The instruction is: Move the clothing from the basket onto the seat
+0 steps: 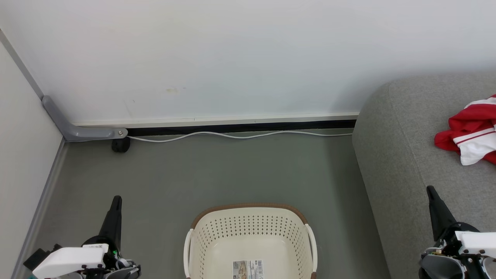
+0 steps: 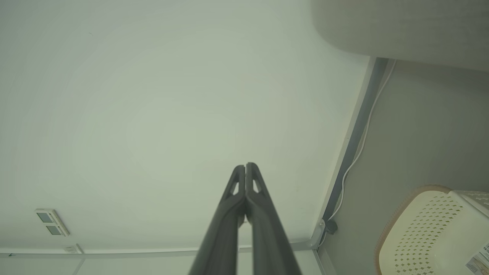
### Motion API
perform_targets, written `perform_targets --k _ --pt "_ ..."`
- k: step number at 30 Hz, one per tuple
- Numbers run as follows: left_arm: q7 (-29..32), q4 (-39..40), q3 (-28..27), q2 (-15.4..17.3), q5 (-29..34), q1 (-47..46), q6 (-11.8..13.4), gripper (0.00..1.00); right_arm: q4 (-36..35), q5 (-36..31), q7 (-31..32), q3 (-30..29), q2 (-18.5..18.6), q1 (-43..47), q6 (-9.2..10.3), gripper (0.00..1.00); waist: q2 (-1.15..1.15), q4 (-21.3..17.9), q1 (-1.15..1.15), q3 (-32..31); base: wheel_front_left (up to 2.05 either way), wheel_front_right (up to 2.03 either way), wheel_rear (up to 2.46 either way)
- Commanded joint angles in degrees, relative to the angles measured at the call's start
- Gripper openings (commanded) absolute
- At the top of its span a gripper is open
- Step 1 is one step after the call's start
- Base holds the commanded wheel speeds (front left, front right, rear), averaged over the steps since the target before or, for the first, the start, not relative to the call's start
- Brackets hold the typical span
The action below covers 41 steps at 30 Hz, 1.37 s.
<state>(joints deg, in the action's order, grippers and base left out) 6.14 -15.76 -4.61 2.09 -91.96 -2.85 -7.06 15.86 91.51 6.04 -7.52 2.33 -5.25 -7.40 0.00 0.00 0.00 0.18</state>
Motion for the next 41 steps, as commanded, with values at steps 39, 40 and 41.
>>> perform_targets --k 39,40,41 --pt "0.34 1.71 -1.89 0.78 -0.22 -3.34 -0.43 0.00 -1.84 0.65 0.45 1.00 0.54 -0.94 -0.09 0.00 0.00 0.00 0.00 0.00 0.00 0.00 0.00" --pt "0.34 1.71 -1.89 0.78 -0.22 -3.34 -0.43 0.00 -1.84 0.65 0.45 1.00 0.54 -0.94 -0.09 0.00 0.00 0.00 0.00 0.00 0.00 0.00 0.00" --pt "0.34 1.71 -1.89 0.78 -0.22 -3.34 -0.43 0.00 -1.84 0.65 0.45 1.00 0.54 -0.93 -0.09 0.00 0.00 0.00 0.00 0.00 0.00 0.00 0.00"
